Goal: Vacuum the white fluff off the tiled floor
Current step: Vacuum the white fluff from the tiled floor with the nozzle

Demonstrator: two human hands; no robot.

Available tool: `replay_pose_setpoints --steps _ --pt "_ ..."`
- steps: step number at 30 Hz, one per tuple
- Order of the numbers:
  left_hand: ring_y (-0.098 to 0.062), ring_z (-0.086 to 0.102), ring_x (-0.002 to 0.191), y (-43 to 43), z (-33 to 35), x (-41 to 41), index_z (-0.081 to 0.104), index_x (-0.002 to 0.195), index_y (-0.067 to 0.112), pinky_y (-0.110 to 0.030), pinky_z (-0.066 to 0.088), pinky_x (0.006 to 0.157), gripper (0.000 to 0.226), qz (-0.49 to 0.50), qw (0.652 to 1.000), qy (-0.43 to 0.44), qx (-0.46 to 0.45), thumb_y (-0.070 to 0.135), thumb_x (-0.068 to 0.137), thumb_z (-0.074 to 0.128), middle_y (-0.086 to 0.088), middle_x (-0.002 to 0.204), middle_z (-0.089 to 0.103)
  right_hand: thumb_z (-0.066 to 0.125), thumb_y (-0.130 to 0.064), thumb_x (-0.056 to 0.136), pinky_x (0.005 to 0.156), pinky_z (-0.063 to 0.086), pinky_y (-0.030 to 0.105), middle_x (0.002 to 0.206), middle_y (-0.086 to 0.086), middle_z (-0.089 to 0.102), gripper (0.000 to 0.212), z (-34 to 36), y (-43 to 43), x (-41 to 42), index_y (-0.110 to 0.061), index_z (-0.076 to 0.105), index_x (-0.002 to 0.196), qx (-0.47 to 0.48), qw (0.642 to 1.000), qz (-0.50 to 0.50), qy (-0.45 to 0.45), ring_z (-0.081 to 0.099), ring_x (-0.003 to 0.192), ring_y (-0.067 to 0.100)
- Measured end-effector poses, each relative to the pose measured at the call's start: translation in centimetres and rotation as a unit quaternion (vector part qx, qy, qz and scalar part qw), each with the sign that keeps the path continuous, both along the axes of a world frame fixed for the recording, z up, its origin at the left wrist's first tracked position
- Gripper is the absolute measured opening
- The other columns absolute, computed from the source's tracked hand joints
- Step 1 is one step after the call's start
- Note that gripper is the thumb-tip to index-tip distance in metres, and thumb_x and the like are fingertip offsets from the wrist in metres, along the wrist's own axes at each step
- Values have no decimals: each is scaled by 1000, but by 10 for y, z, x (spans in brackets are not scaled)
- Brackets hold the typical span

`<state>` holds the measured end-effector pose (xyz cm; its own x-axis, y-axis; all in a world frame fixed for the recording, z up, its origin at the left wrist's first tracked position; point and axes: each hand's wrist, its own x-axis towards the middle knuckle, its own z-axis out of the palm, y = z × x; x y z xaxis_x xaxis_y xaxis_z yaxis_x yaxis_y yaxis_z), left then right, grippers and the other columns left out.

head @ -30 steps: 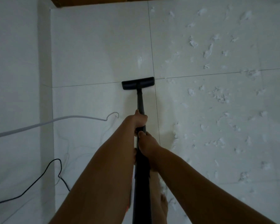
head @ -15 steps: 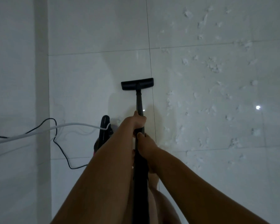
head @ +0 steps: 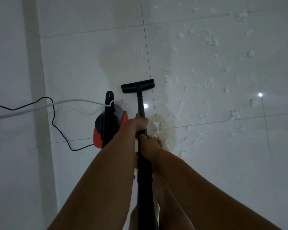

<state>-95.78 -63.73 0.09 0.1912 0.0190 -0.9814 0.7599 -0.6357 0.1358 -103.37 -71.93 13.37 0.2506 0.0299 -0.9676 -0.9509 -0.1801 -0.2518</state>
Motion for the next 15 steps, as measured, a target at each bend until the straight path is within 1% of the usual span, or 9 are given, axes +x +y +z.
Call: replay_pose_setpoints --steps 3,4,6,9,11,12,13,14,15 --pt "-36 53 133 -7 22 -34 2 168 28 -39 48 105 72 -23 999 -14 17 34 109 43 -19 160 36 27 -24 109 65 41 10 110 11 60 43 0 1 -40 -7 39 146 10 1000 -8 3 57 82 13" --pt "-37 49 138 -8 24 -46 -2 167 27 -40 45 109 74 -30 999 -22 26 32 109 43 -18 164 31 25 -24 109 64 31 2 122 9 57 45 4 1 -49 -8 36 149 12 1000 -20 2 51 81 6" --pt "-37 46 142 -6 19 -72 -6 166 31 -45 44 114 79 -24 999 -28 27 35 106 46 -15 165 30 24 -25 110 60 29 -2 141 6 49 46 6 -2 -70 -13 33 152 11 999 -33 -11 46 83 2" --pt "-36 56 133 -8 8 -106 0 164 42 -50 51 108 86 -18 999 -21 24 45 94 49 -15 162 38 27 -31 108 92 29 10 140 9 49 48 0 2 -106 -13 34 152 11 1000 3 -24 51 118 22" --pt "-39 53 134 -12 5 -120 1 166 37 -48 49 107 80 -22 999 -24 26 41 100 47 -18 164 32 30 -40 101 107 37 29 118 9 57 54 -6 4 -125 -15 37 149 27 999 -32 21 55 106 26" --pt "-40 46 140 -13 9 -125 1 167 33 -50 44 113 79 -35 998 -37 39 41 102 45 -19 167 26 31 -41 100 104 46 28 106 4 56 55 -8 1 -130 -15 39 147 34 997 -57 27 56 95 20" --pt "-40 39 147 -14 12 -128 2 167 29 -53 38 119 78 -54 997 -37 46 42 102 43 -19 169 21 31 -38 102 89 50 8 95 -4 52 50 -10 -7 -133 -14 39 146 53 994 -90 25 52 83 6" --pt "-40 36 149 -15 10 -130 3 167 27 -55 35 121 79 -65 996 -29 48 43 101 42 -18 170 22 30 -31 107 64 41 -8 85 -13 41 42 -11 -13 -135 -15 39 144 58 985 -157 31 42 72 -3" --pt "-40 38 148 -16 8 -131 5 167 26 -56 36 121 80 -65 997 -22 42 43 99 42 -18 168 28 28 -25 109 51 35 -9 78 -17 30 42 -6 -20 -135 -11 35 148 63 978 -195 41 35 64 -4"
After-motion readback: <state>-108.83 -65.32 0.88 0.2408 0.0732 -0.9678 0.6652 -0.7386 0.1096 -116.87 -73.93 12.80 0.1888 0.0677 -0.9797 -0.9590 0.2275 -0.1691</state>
